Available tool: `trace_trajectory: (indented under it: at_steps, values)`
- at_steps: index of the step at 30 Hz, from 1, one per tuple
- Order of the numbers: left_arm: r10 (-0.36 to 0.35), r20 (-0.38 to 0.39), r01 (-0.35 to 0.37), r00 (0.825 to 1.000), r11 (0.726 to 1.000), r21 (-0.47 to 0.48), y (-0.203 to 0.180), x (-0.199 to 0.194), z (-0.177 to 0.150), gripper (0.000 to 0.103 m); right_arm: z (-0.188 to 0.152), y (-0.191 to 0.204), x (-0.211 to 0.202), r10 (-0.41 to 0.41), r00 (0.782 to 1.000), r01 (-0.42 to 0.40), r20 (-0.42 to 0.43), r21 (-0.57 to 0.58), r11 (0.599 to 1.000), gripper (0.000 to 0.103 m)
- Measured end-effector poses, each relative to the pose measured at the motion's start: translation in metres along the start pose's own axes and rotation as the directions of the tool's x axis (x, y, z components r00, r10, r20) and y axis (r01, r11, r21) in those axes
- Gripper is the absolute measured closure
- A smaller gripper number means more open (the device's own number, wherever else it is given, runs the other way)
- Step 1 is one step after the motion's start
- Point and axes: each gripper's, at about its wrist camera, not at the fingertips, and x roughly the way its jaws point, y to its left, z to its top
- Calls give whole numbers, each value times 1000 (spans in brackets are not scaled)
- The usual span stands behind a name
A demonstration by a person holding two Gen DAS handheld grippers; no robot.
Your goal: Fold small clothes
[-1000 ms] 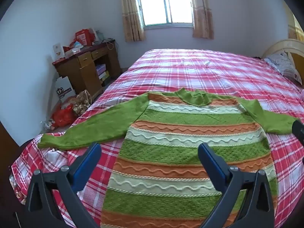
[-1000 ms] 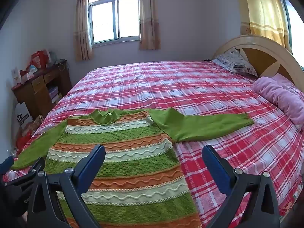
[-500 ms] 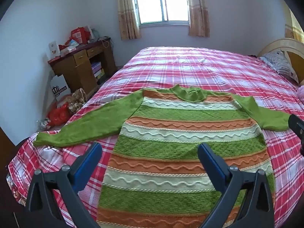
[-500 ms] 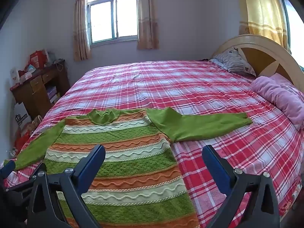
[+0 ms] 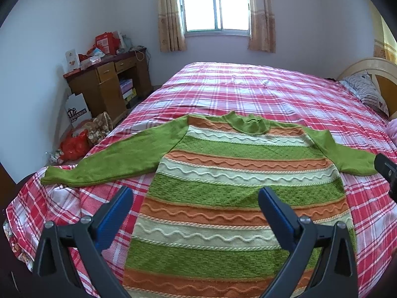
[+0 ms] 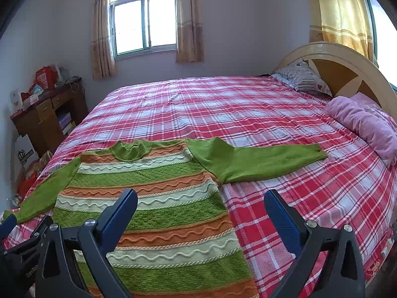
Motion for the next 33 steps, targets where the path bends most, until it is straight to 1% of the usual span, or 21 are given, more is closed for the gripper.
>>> trace_trajectory:
  at_steps: [5, 14, 26, 33]
  values:
    - [7, 5, -7, 1000, 1000, 1, 0, -1, -1, 0, -1, 0, 1, -2, 1000, 2, 1, 0, 1000, 1]
    - [10, -5, -10, 1000, 1000, 5, -2, 3, 0, 0, 0, -4, 11, -8, 1000, 8, -22, 9, 1000, 1]
    - [10, -26, -9, 1000, 999, 31, -20, 19, 3, 0, 2, -16, 33, -18, 998, 19, -57, 26, 999, 1]
    - [9, -41, -7, 999, 999, 49, -31, 31, 5, 0, 4, -24, 48, -43, 996, 45, -84, 25, 999, 1]
